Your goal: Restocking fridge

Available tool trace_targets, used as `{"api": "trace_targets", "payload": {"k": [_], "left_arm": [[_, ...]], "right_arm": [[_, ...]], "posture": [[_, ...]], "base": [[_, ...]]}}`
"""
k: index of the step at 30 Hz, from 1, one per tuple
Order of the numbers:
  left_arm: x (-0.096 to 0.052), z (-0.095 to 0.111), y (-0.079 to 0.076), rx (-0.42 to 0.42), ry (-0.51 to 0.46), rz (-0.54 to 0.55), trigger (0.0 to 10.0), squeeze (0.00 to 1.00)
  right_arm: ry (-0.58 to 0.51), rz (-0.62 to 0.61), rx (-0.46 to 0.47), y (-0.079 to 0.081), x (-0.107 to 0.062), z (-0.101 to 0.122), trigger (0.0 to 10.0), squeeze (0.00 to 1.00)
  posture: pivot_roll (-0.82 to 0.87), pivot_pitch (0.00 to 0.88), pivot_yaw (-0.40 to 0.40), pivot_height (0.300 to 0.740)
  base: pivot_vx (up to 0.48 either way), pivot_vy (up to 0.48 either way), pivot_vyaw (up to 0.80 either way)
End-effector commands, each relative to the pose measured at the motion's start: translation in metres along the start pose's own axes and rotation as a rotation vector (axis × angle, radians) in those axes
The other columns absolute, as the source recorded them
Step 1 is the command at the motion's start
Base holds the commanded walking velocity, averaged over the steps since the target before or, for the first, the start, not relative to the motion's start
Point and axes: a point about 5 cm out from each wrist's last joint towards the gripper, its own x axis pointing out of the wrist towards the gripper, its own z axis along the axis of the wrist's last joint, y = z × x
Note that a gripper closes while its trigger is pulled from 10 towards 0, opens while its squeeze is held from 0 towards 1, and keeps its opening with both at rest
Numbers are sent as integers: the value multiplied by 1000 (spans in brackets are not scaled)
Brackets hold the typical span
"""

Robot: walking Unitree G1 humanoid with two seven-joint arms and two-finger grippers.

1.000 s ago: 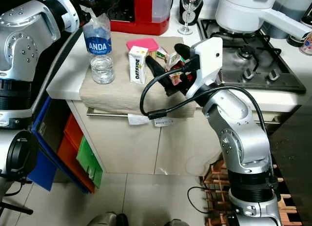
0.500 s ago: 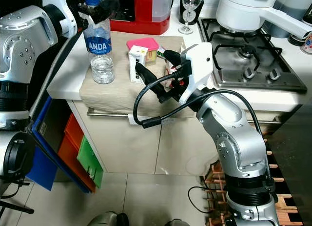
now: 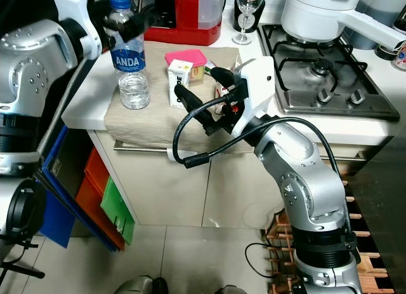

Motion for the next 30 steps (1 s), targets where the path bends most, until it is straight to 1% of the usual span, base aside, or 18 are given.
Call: {"api": "trace_targets", "payload": {"k": [1,2,3,6,12,17,18,21,22,24,26,28,29,30], "left_arm": [[3,-32,-2,-55,129,-13,6235,0],[3,-33,-1,-52,130,-6,2863,0],[3,-34,-1,-49,132,-3,0,0],[2,-36,1,-19,135,12,0,0],[1,-42,-2,-47,140,8,0,0],[0,-46,0,-50,132,30,0,0],[0,-38,-1,-69,72,31,0,0],[-2,-21,-5,-24,-60,31,0,0],[-3,-14,-8,0,-115,28,0,0],[-3,-12,-8,5,-133,29,0,0],[-5,-6,-12,1,-183,22,0,0],[-13,10,-18,18,-324,16,0,0],[-16,14,-20,20,-372,16,0,0],[-19,18,-20,31,-421,47,10000,0]], "right_arm": [[0,19,14,2,0,0,10000,94],[0,19,14,2,0,0,10000,94],[1,18,14,2,0,0,10000,98],[-2,19,11,1,1,1,10000,94],[-8,12,21,2,3,0,10000,102],[-9,-7,27,1,2,-3,10000,106],[-25,-71,35,-6,3,-4,10000,106],[-53,-138,23,-12,3,-2,10000,114],[-72,-176,2,-14,3,0,10000,114],[-79,-197,-10,-16,3,1,10000,114],[-101,-252,-21,-20,3,3,10000,118],[-146,-366,-91,-28,-1,6,10000,114],[-166,-412,-116,-31,-2,8,10000,114],[-189,-471,-127,-35,-5,8,10000,106]], "posture": [[-59,58,28,740],[-59,56,28,740],[-59,56,28,740],[-59,56,28,740],[-53,49,27,740],[-51,34,27,740],[-50,30,25,740],[-48,23,21,740],[-48,20,21,740],[-48,20,21,740],[-49,15,19,740],[-48,8,20,740],[-48,8,20,740],[-48,8,20,740]], "base": [[0,0,0],[0,0,0],[0,0,0],[0,0,0],[0,0,0],[0,0,0],[0,0,0],[0,0,0],[0,0,0],[0,0,0],[0,0,0],[0,0,0],[0,0,0],[0,0,0]]}}
